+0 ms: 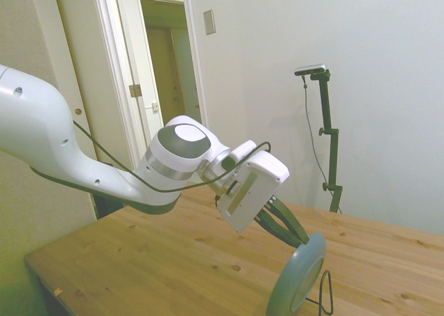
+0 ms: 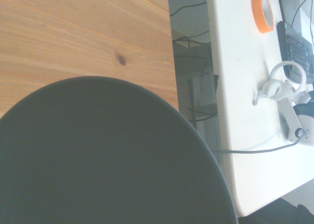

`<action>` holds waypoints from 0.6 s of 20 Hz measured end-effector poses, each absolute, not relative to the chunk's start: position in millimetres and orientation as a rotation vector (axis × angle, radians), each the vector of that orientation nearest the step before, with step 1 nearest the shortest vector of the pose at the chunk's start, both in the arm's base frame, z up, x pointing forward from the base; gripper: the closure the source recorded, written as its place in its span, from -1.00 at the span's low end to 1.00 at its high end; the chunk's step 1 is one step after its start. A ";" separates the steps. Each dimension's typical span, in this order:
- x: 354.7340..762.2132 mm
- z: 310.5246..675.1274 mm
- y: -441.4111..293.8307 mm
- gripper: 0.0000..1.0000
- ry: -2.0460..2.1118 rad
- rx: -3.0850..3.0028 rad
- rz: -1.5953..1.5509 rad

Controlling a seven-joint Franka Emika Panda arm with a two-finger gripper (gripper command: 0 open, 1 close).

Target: Load the plate

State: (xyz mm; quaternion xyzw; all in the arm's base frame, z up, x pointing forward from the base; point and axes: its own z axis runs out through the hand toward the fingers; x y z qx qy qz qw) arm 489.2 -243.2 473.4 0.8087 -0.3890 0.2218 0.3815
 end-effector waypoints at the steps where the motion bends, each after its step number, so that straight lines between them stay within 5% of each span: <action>1: 489.5 473.6 -242.7 -1.00 -0.995 2.068 0.569; 12: 494.0 548.3 -199.3 -1.00 -1.259 2.352 0.503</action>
